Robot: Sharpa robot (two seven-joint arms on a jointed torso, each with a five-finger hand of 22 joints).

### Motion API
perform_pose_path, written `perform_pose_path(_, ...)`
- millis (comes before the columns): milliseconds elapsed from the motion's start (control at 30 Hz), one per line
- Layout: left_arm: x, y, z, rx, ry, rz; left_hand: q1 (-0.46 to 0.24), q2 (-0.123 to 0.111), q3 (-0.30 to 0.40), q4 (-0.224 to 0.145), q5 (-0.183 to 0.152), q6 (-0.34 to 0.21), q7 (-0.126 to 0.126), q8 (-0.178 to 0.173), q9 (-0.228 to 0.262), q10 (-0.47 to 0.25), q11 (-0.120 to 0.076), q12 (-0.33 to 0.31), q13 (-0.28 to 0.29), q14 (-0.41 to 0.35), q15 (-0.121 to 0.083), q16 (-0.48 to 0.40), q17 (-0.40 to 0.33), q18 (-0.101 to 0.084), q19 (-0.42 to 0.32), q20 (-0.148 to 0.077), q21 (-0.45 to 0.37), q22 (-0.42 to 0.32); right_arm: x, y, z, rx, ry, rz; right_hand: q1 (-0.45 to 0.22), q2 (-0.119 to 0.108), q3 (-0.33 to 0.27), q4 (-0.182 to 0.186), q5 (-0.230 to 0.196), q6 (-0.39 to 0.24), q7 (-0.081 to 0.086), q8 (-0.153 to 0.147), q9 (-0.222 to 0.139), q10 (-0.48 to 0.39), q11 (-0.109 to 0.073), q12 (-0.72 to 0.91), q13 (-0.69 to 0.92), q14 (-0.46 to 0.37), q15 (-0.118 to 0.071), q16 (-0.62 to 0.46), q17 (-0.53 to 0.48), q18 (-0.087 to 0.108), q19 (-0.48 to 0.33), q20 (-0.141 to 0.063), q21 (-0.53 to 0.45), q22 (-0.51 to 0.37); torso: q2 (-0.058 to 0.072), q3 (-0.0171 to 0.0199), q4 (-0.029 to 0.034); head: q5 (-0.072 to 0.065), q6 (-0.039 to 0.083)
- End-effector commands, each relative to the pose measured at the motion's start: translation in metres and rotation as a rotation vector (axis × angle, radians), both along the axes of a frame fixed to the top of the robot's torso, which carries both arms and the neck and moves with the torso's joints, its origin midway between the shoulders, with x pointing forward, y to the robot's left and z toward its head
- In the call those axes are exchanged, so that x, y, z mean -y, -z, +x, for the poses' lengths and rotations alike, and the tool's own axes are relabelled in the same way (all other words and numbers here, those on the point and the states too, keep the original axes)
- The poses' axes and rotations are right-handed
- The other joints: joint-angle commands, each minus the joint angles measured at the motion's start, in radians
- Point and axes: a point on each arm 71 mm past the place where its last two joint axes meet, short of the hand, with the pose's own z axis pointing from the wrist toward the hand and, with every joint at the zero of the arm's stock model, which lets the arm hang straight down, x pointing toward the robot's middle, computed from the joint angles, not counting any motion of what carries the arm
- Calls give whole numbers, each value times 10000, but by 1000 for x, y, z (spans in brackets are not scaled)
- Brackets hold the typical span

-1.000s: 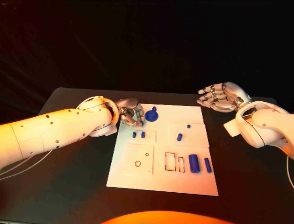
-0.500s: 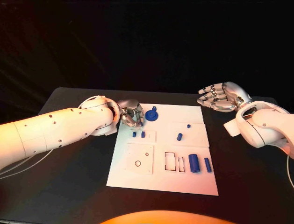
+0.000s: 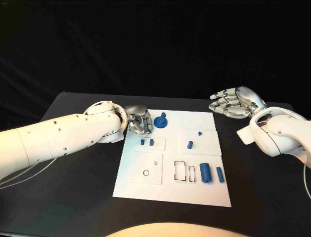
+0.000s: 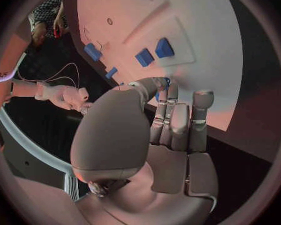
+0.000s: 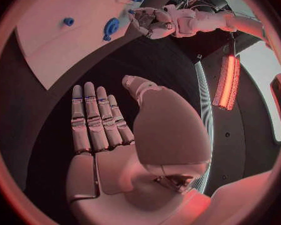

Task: Assemble the parts on the task board

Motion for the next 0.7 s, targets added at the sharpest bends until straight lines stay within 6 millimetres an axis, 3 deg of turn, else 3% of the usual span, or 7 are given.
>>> perform_pose_path(33, 3, 1, 0, -72, 118, 101, -106, 32, 6, -62, -20, 72, -17, -53, 9, 85, -13, -69, -7, -97, -2, -42, -8, -68, -40, 8, -61, 9, -2, 0, -1, 7, -194, -25, -81, -10, -49, -1, 45, -21, 672, -26, -13, 26, 77, -47, -7, 17, 8, -65, -10, 128, -42, 24, 1, -9, 3, -5, -2, 0, 3)
perform_pose_path(700, 9, 5, -2, -479, 351, 147, -140, 59, -13, -117, -41, 220, -50, -54, 42, 231, -53, -87, 9, -38, -30, -17, 83, -88, 10, 0, -7, 104, -2, 0, -1, -1, -201, -28, -73, -5, -57, -23, 43, -19, 671, -27, -24, 29, 77, -58, -7, 28, 7, -72, -48, 129, -35, 25, 3, -62, -3, 5, -5, -21, -43)
